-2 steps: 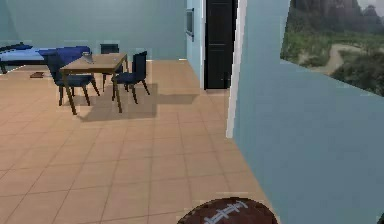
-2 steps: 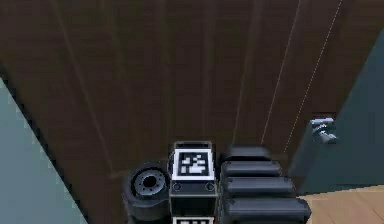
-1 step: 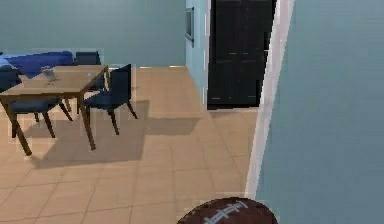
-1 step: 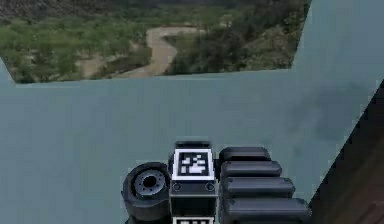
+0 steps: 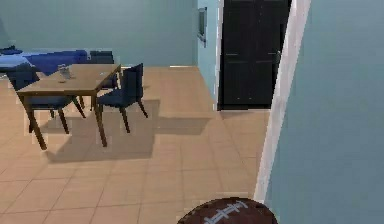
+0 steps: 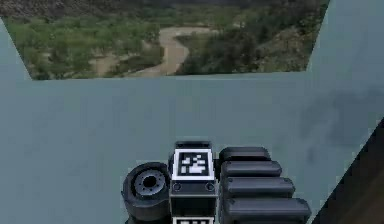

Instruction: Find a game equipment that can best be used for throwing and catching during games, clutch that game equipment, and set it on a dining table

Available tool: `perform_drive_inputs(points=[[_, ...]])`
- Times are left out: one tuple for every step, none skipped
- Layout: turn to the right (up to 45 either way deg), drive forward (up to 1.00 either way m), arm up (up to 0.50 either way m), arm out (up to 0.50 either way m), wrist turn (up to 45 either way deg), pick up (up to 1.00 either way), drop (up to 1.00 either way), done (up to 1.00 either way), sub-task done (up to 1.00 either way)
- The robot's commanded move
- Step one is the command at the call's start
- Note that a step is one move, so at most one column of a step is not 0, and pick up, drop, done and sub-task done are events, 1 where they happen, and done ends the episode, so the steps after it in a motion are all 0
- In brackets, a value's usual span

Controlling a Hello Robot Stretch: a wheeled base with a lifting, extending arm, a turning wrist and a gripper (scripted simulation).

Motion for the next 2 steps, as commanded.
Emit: perform_drive_inputs(points=[[0.0, 1.00, 0.00, 0.00, 0.0, 0.00, 0.00, 0.00, 0.00], [0.0, 1.00, 0.00, 0.00, 0.0, 0.00, 0.00, 0.00, 0.00]])
